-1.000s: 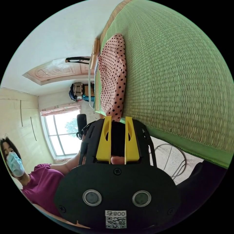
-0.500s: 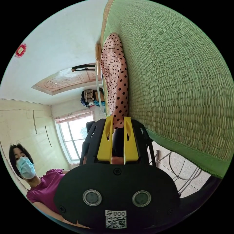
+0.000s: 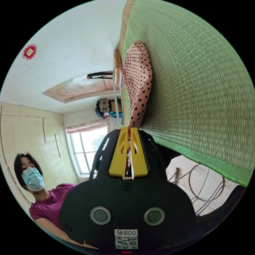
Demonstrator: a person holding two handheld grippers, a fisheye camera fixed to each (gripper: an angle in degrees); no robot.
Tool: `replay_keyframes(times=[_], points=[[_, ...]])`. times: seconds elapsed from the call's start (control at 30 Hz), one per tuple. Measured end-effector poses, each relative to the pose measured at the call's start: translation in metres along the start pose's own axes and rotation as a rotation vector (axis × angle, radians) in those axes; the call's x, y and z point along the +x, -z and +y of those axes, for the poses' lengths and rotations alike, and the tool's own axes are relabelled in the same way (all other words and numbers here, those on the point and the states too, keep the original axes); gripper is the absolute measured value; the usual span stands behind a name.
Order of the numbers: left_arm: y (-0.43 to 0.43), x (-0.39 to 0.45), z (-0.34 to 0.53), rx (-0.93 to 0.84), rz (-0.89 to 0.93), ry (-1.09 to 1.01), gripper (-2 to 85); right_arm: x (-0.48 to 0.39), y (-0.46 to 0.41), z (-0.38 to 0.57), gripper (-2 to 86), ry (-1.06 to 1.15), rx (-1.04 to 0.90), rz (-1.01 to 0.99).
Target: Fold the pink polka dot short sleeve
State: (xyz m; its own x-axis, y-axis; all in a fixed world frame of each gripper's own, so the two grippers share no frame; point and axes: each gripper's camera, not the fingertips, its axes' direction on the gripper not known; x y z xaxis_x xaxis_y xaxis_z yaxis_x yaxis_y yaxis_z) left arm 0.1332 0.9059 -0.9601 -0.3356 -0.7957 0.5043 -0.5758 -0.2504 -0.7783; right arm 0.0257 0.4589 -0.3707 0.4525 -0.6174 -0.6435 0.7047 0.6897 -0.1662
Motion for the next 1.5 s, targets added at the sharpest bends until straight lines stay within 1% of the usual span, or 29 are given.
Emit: replay_keyframes(times=[0.13,0.27,0.4,1.0,1.27,1.4,1.5], points=[[0.018,-0.036,0.008,0.085,0.141,0.126,8.1,-0.011,-0.002,-0.002,0.8,0.012,-0.005,-0.012],[0.024,-0.058,0.010,0.122,0.234,0.208,9.4,-0.020,-0.007,-0.003,0.9,0.026,-0.019,-0.010],[0.037,-0.081,0.014,0.205,0.302,0.298,10.1,-0.025,-0.011,-0.004,1.0,0.033,-0.023,-0.008],[0.049,-0.097,0.022,0.248,0.396,0.368,12.2,-0.028,-0.016,-0.008,1.1,0.061,-0.033,-0.013],[0.048,-0.092,0.028,0.271,0.407,0.372,7.4,-0.014,-0.004,-0.002,1.0,0.063,-0.043,-0.002],[0.049,-0.076,0.030,0.255,0.355,0.318,4.7,-0.003,0.007,0.004,1.0,0.057,-0.048,0.014],[0.050,-0.065,0.035,0.246,0.352,0.285,4.0,0.012,0.020,0.011,1.0,0.043,-0.044,0.022]])
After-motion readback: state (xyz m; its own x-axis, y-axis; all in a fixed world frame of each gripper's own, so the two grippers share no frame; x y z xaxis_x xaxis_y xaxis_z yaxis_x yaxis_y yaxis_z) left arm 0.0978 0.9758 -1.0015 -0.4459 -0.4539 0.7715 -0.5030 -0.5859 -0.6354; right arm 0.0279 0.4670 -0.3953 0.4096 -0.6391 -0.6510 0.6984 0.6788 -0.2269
